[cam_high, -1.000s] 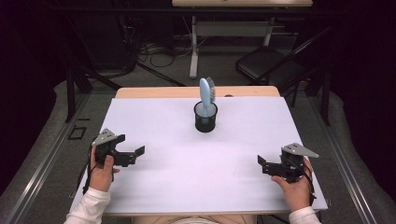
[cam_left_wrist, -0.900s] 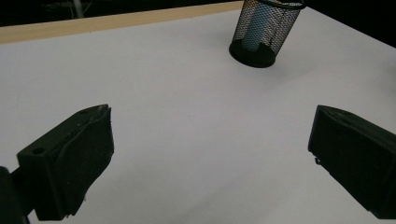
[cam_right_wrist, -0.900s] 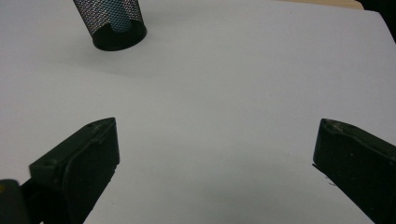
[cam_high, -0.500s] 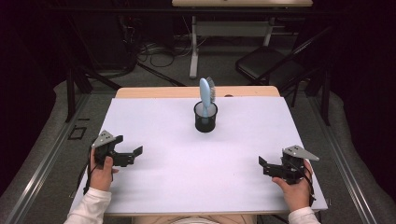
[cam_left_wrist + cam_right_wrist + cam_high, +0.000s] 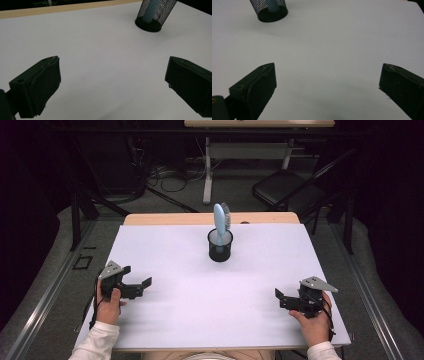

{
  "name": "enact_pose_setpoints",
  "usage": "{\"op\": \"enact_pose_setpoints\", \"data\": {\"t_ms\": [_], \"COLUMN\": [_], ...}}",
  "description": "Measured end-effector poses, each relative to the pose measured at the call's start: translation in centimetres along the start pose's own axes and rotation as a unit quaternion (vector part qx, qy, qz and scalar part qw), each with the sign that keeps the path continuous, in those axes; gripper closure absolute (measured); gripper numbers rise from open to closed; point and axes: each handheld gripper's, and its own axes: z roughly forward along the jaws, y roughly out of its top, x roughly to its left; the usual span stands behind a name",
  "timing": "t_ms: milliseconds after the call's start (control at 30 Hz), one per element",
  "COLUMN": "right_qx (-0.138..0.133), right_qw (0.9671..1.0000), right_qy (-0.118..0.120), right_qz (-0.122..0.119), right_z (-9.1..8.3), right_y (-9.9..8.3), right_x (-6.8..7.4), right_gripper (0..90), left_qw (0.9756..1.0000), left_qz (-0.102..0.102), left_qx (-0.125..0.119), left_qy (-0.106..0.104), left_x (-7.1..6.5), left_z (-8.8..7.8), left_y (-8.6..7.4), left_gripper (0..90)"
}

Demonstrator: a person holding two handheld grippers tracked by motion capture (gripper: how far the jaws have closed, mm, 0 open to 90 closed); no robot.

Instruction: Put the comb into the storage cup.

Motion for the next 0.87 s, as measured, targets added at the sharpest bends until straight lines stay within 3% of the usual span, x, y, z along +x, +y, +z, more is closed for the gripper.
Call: {"op": "enact_pose_setpoints", "data": {"t_ms": [867], "right_qx": [0.010], "right_qw": [0.9999], "right_qy": [-0.010], "right_qz": [0.007], "right_z": [0.49], "right_y": [-0.39], "right_x": [-0.44], "right_gripper": [1.5], "left_qw": [0.9999], "left_qz": [0.000], "left_qx": [0.011], "left_qy": [0.003], "left_x": [0.08], "left_z": [0.47], "left_y": [-0.30], "left_gripper": [0.5]}}
